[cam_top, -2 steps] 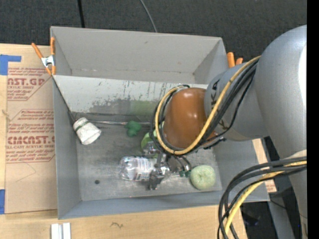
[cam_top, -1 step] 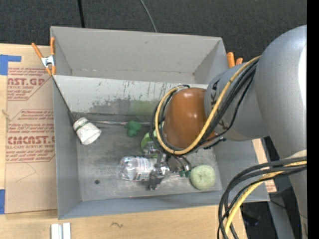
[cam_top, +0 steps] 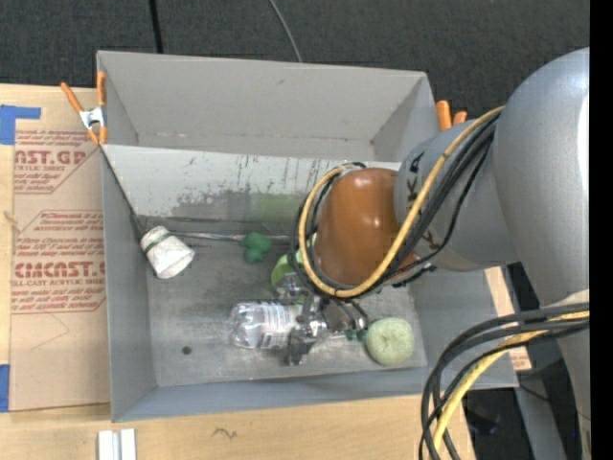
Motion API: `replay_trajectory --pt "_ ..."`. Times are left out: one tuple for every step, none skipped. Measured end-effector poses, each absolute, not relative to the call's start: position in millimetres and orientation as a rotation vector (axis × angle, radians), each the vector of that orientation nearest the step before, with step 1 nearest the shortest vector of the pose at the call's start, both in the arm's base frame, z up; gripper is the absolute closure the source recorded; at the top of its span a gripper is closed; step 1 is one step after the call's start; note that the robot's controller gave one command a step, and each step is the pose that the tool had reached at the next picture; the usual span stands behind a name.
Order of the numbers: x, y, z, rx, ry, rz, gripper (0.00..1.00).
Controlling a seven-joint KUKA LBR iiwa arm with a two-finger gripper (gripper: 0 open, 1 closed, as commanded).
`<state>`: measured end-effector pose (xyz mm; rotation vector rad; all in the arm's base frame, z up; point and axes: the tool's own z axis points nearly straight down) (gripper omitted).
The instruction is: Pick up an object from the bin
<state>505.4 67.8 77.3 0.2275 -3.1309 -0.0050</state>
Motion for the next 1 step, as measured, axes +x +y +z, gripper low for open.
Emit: replay_trajectory --pt "503.2 67.0 95.4 0.227 -3.125 -0.002 1.0"
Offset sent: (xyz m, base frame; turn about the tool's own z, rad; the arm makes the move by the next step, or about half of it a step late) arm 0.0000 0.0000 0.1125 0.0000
